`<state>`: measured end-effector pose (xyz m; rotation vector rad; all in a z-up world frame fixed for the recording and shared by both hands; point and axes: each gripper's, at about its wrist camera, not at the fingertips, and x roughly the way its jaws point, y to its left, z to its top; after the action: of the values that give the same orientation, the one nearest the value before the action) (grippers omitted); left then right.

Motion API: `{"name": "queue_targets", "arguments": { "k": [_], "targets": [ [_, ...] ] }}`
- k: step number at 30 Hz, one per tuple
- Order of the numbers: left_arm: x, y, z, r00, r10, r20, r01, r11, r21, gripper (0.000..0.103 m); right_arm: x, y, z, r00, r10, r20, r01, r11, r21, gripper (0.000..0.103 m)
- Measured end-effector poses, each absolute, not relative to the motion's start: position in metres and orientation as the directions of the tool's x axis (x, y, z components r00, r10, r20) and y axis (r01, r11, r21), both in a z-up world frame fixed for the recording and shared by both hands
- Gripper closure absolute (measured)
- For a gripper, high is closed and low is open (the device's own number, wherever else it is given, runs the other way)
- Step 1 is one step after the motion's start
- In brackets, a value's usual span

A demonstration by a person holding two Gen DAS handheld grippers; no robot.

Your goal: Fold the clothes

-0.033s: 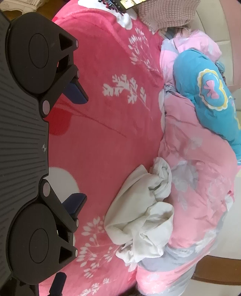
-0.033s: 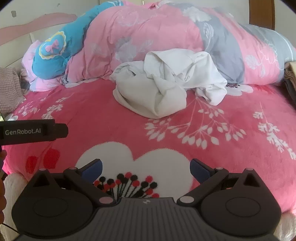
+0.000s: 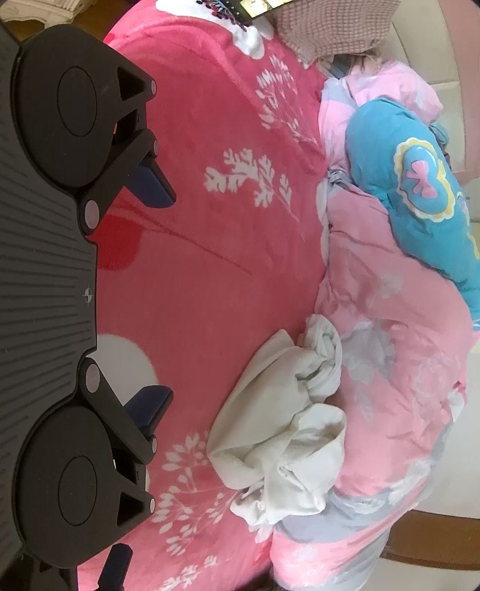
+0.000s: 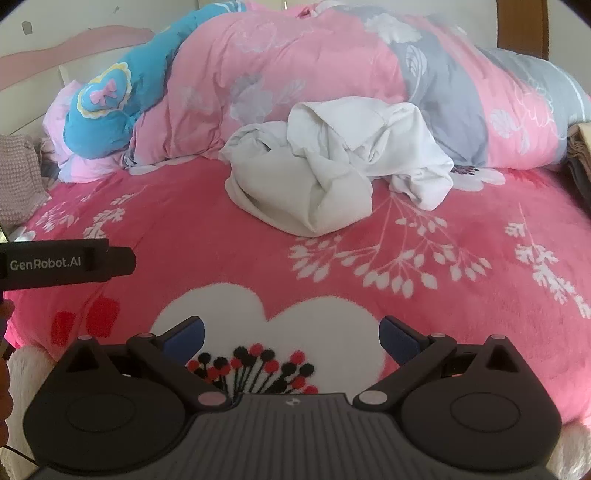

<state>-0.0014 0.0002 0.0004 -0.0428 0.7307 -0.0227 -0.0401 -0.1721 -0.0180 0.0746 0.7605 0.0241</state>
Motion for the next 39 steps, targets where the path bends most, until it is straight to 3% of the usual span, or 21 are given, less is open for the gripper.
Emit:
{"name": "queue_targets", "arguments": {
  "k": [4,16,22,39],
  "targets": [
    [0.005,0.007,-0.001,0.726,-0.053,-0.686,-0.003,0.997,-0.08,0.0,-0.04,-0.17,-0.017,0.721,0.047,-0.691,0.008,0.997,0.076,0.0],
    [-0.005,0.011,0.001,0.779,-0.066,-0.623,0.018,0.996,-0.083,0.0,-0.039,-0.176,-0.016,0.73,-0.01,-0.683,0.083,0.994,0.074,0.0],
    [-0.003,0.016,-0.002,0.773,-0.104,-0.626,0.008,0.988,-0.155,0.0,-0.039,-0.183,-0.02,0.727,-0.035,-0.686,0.118,0.99,0.074,0.0],
    [-0.005,0.009,-0.007,0.797,-0.043,-0.603,-0.01,0.996,-0.085,0.0,-0.037,-0.187,-0.017,0.726,-0.059,-0.685,0.14,0.988,0.063,0.0]
  ]
}}
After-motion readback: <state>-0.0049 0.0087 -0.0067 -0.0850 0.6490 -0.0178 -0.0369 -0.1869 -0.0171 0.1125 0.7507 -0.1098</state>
